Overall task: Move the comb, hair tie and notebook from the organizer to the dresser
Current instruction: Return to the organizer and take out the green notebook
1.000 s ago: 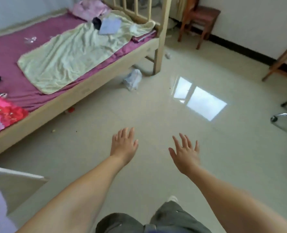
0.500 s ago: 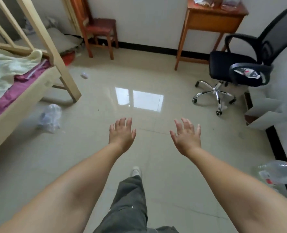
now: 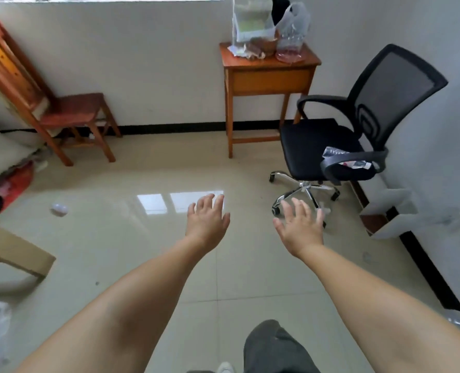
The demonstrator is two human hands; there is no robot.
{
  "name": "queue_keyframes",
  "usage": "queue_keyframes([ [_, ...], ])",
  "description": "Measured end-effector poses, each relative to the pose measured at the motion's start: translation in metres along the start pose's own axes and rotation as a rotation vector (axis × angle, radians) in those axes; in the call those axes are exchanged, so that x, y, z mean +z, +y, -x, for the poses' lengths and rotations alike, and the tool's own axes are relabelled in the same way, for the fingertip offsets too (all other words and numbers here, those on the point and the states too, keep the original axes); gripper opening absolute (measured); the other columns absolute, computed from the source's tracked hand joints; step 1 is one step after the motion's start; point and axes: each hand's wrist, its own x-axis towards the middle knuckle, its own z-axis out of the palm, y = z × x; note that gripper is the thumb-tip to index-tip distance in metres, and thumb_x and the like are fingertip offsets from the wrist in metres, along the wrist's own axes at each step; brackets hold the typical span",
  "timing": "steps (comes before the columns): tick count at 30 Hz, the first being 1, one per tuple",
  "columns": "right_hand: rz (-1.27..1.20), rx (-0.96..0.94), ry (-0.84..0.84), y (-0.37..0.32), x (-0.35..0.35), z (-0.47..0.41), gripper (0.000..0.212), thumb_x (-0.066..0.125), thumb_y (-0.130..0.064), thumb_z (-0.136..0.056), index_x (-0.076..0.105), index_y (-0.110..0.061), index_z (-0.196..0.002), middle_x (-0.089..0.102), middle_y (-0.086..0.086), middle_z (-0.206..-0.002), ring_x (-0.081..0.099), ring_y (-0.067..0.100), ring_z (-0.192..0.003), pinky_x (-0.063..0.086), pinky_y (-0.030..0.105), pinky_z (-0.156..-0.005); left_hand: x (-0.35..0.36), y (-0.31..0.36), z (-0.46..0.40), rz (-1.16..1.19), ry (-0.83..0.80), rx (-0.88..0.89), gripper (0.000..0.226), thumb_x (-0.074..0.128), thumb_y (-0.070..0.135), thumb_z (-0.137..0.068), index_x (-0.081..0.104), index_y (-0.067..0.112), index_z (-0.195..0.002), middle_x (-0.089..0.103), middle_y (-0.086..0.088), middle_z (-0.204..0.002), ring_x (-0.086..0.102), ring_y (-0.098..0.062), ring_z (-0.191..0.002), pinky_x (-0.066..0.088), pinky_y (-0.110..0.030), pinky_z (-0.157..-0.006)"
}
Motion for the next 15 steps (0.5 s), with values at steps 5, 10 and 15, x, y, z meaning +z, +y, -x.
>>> queue_keyframes([
  [5, 0.021, 0.044, 0.009, 0.018, -0.012, -0.154, 0.054, 0.023, -0.047, -0.094, 0.019, -0.025, -0.144, 0.017, 0.005, -0.156, 0.01, 0.021, -0.144, 0.006, 0.054, -0.115, -0.003, 0.014, -0.162, -0.008, 0.013, 0.047, 0.052, 0.031, 0.038, -0.094, 0.022, 0.018, -0.142, 0.028, -0.008, -0.15, 0.022, -0.026, -0.138, 0.016, -0.041, -0.113],
  [10, -0.014, 0.042, 0.002, 0.038, -0.031, -0.295, 0.054, 0.024, -0.045, -0.096, 0.018, -0.025, -0.145, 0.015, 0.004, -0.157, 0.008, 0.02, -0.145, 0.008, 0.051, -0.116, -0.01, 0.028, -0.304, -0.006, 0.017, 0.006, 0.054, 0.03, 0.039, -0.094, 0.02, 0.018, -0.143, 0.028, -0.006, -0.149, 0.023, -0.025, -0.138, 0.018, -0.041, -0.113],
  [15, 0.015, 0.019, 0.009, 0.05, -0.071, -0.455, 0.055, 0.023, -0.045, -0.096, 0.016, -0.024, -0.146, 0.016, 0.006, -0.157, 0.009, 0.022, -0.145, 0.011, 0.05, -0.116, -0.041, 0.051, -0.459, 0.004, 0.078, 0.043, 0.054, 0.029, 0.04, -0.094, 0.02, 0.019, -0.143, 0.03, -0.003, -0.148, 0.024, -0.023, -0.137, 0.018, -0.041, -0.115],
])
